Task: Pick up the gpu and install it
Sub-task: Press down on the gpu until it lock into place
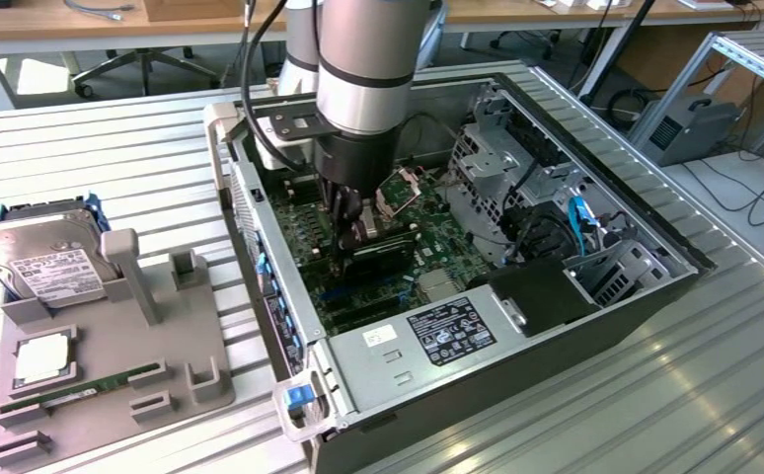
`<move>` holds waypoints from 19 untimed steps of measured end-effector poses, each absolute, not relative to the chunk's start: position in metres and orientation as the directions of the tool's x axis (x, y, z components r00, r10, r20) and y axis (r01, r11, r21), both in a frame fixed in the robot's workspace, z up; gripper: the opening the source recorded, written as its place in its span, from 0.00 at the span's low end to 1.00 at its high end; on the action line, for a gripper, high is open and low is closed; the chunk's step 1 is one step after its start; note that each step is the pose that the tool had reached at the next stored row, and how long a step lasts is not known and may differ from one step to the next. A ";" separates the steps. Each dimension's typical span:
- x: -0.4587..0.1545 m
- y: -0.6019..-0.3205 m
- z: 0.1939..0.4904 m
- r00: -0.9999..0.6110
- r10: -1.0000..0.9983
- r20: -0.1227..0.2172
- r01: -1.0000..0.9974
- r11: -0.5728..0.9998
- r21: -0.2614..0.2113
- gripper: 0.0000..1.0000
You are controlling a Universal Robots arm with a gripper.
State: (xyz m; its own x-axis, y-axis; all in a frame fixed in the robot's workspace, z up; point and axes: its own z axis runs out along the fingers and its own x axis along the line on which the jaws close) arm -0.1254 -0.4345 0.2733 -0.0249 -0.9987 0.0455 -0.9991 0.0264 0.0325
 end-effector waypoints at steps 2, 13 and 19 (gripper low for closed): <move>-0.125 -0.434 0.273 -0.025 -0.999 0.046 -0.999 0.026 0.033 0.11; -0.126 -0.434 0.269 -0.025 -0.999 0.047 -0.999 0.026 0.032 0.11; -0.128 -0.434 0.271 -0.025 -0.999 0.046 -0.999 0.026 0.029 0.11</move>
